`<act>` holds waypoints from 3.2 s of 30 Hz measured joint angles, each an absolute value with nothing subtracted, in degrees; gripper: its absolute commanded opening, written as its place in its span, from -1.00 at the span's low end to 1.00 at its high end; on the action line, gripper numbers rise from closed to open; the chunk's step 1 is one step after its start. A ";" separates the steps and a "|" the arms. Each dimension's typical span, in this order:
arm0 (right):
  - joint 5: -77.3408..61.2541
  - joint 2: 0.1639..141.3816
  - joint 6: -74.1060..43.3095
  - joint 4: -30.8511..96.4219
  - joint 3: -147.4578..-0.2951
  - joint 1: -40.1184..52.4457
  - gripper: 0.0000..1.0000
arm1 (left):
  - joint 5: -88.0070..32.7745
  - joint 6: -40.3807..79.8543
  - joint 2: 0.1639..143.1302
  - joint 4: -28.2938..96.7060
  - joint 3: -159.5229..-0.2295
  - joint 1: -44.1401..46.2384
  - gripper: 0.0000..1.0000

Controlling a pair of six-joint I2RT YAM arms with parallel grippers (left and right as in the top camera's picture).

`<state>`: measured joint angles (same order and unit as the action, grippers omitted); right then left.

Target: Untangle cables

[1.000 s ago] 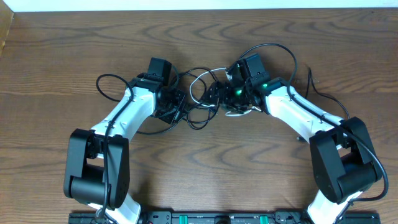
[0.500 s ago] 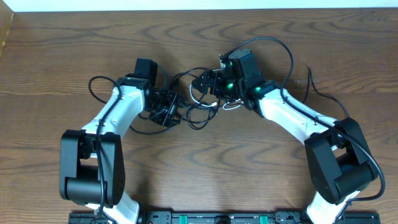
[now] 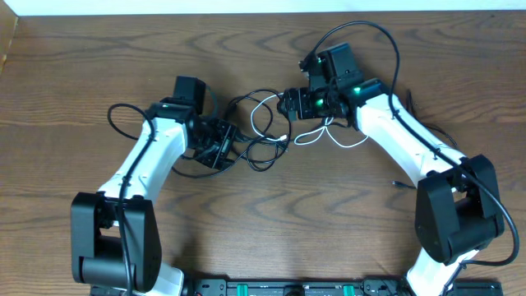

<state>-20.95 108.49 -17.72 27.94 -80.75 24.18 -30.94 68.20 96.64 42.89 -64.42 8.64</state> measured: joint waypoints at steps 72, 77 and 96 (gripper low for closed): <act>-46.98 118.98 14.26 35.66 -80.82 29.76 0.15 | -19.07 63.11 93.62 47.88 -64.71 5.13 0.84; -41.41 118.98 18.96 32.67 -80.84 31.00 0.04 | -19.33 61.52 93.62 49.10 -64.71 5.02 0.84; -25.36 118.96 24.10 31.35 -80.77 40.66 -0.98 | -18.09 57.98 93.62 50.02 -64.71 4.91 0.84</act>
<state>-25.36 118.96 24.10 31.35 -80.77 40.66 -18.09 57.98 93.62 50.02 -64.71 4.91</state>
